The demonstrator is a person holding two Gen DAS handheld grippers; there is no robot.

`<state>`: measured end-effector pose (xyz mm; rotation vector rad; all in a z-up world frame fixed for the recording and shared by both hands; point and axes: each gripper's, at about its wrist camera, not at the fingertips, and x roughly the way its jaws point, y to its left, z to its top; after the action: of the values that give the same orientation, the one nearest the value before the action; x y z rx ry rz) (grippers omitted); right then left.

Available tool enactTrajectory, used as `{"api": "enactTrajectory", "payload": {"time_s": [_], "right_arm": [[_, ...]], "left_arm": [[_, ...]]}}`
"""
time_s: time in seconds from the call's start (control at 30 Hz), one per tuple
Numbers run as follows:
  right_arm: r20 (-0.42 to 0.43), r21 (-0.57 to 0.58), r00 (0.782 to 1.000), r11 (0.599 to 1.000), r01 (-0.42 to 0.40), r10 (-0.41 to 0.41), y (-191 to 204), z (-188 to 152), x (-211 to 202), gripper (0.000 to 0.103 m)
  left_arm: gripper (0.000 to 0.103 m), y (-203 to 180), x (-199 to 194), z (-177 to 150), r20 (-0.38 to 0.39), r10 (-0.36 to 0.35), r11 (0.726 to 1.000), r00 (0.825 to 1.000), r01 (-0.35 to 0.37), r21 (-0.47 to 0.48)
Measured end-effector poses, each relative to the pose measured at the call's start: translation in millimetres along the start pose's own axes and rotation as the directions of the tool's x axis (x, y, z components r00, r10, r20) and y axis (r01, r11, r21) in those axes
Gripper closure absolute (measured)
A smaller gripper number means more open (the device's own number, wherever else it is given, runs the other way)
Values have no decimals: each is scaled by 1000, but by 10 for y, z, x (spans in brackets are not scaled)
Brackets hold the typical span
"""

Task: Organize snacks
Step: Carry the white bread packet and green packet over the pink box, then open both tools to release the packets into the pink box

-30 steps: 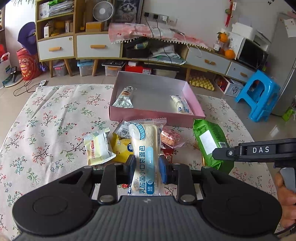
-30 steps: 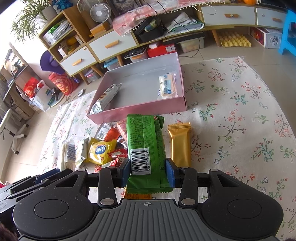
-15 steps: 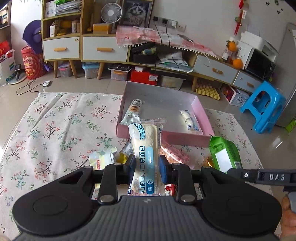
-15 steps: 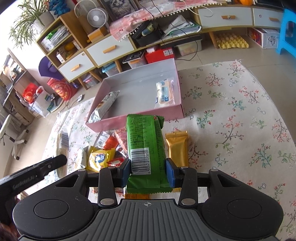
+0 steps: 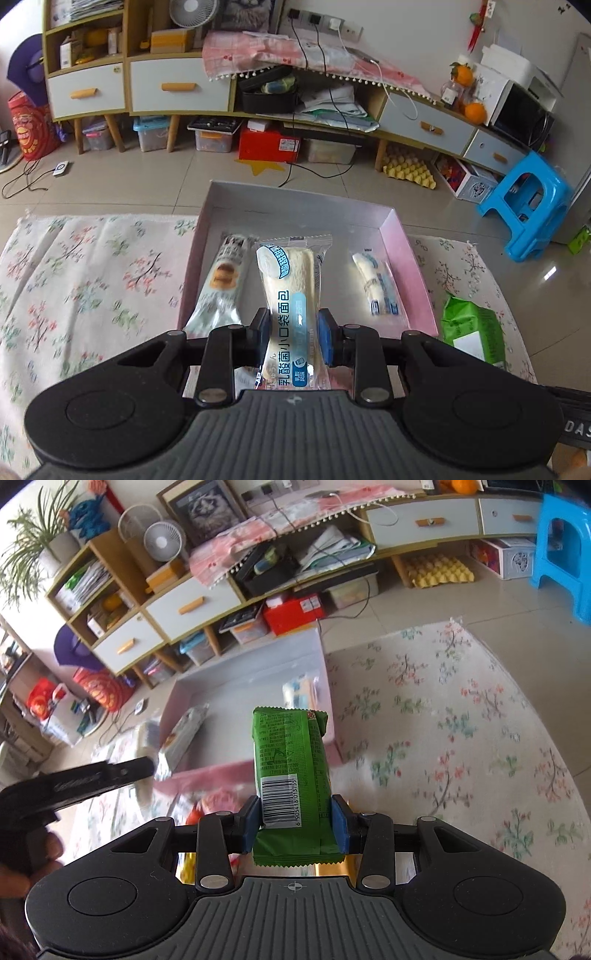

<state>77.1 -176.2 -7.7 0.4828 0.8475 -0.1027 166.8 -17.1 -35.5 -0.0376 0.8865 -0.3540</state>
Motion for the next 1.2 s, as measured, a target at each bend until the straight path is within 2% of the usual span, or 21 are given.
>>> {"api": "enactTrajectory", "payload": {"time_s": [0.17,0.37,0.5,0.63,0.83,1.1,1.2], "right_arm": [[33,27,999,999,22,-23,-34,296,167,64],[4,76,999,996,-39,39,10,527,514,64],[-26,96,997,992,-75,78,109,571,757,64],[-35,76,997,995,-69,72,212,606,939,64],[-61,69,996,996,-64,68,287,630,1155,64],[-71,87,996,995,-56,62,301,605,1213,61],[-60,90,995,994,-69,74,264,616,1120,61]], "left_arm": [[78,35,231,164,-12,11,999,1000,-11,34],[78,108,421,161,-71,22,997,997,-17,69],[82,147,503,181,-92,45,996,995,-37,86],[82,171,526,213,-89,66,994,994,-57,91],[81,235,539,232,-78,56,995,995,-49,82],[81,281,636,273,-95,65,997,993,-60,49],[80,336,547,265,-81,39,999,996,-37,21]]}}
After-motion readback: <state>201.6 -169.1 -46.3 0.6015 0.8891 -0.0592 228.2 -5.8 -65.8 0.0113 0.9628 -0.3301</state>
